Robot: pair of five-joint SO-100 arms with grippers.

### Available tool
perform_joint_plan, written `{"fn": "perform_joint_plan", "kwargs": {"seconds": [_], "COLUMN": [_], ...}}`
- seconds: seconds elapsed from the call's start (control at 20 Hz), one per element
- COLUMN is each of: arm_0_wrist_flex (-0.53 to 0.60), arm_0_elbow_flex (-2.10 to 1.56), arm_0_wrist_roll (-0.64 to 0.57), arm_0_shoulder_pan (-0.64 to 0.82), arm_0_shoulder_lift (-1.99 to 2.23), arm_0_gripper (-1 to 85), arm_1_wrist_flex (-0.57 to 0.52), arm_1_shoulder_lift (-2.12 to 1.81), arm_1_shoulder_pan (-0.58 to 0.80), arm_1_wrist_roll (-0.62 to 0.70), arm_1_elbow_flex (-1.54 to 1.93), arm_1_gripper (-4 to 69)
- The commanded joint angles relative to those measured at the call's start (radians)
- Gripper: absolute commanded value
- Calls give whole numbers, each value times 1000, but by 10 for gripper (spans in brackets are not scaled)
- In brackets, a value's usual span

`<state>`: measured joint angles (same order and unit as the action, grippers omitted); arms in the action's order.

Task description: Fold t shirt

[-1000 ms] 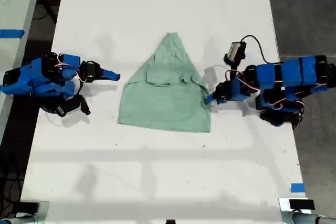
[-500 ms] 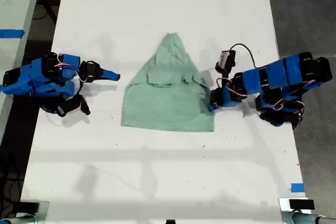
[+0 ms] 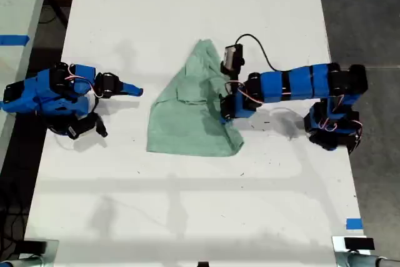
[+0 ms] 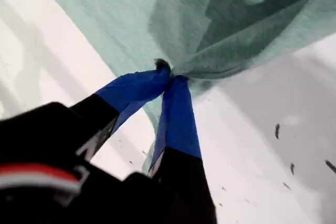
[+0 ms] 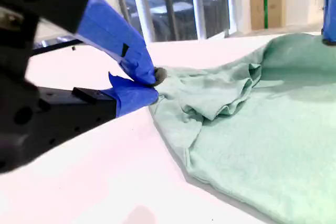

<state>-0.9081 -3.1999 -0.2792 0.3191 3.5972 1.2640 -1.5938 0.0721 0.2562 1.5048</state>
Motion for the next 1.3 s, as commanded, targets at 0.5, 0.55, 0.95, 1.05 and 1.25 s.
{"fn": "perform_joint_plan", "kwargs": {"seconds": [0.5,0.55,0.95,1.05,1.25], "arm_0_wrist_flex": [-8,-8,-8,-6,-6], "arm_0_elbow_flex": [2,2,3,2,0], "arm_0_wrist_roll": [12,12,12,11,15], "arm_0_shoulder_pan": [6,6,9,14,14], "arm_0_shoulder_lift": [6,6,6,6,6], "arm_0_gripper": [-1,-1,-1,-1,-1], "arm_1_wrist_flex": [138,169,-58,-166,-192], "arm_1_shoulder_lift": [173,92,-1034,-1272,-1591], "arm_1_shoulder_pan": [-18,-11,81,69,87], "arm_1_wrist_roll": [86,84,-58,-80,-23], "arm_1_elbow_flex": [-434,-391,884,1183,1448], "arm_1_gripper": [265,276,17,17,17]}}
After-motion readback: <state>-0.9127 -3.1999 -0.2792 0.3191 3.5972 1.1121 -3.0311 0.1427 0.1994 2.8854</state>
